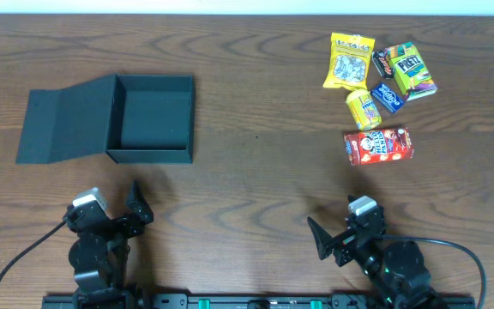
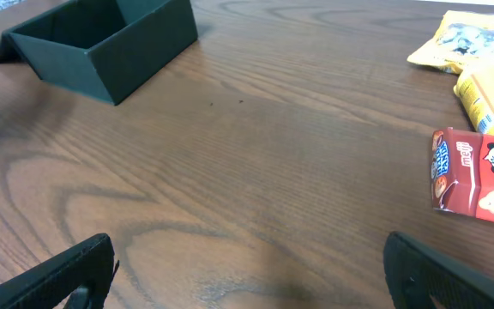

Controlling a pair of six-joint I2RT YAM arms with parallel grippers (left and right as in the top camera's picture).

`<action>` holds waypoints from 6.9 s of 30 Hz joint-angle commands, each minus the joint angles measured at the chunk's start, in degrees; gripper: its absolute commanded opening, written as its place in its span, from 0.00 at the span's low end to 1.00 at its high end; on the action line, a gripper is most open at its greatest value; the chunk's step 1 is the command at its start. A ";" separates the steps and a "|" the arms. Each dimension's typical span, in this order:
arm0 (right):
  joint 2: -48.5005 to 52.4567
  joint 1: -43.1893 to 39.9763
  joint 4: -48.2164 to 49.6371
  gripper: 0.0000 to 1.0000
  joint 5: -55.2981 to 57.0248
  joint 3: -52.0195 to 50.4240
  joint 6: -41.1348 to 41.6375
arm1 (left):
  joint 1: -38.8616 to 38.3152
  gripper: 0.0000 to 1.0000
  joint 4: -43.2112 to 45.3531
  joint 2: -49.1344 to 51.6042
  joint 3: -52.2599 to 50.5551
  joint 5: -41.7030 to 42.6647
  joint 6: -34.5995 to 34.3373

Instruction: Pack container

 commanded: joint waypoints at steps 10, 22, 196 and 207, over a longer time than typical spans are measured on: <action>-0.52 0.52 -0.02 0.99 -0.37 -0.42 -0.37 | -0.22 0.95 -0.20 -0.31 -1.27 -0.42 0.81; -0.50 0.52 -0.02 0.99 -0.39 -0.42 -0.37 | -0.22 0.95 -0.20 -0.31 -1.27 -0.42 0.81; -0.50 0.52 -0.02 0.99 -0.39 -0.42 -0.37 | -42.97 0.05 -8.55 101.20 55.36 10.64 78.03; -0.50 0.52 -0.02 0.99 -0.37 -0.42 -0.37 | -42.97 0.19 -14.91 101.20 56.52 10.62 80.83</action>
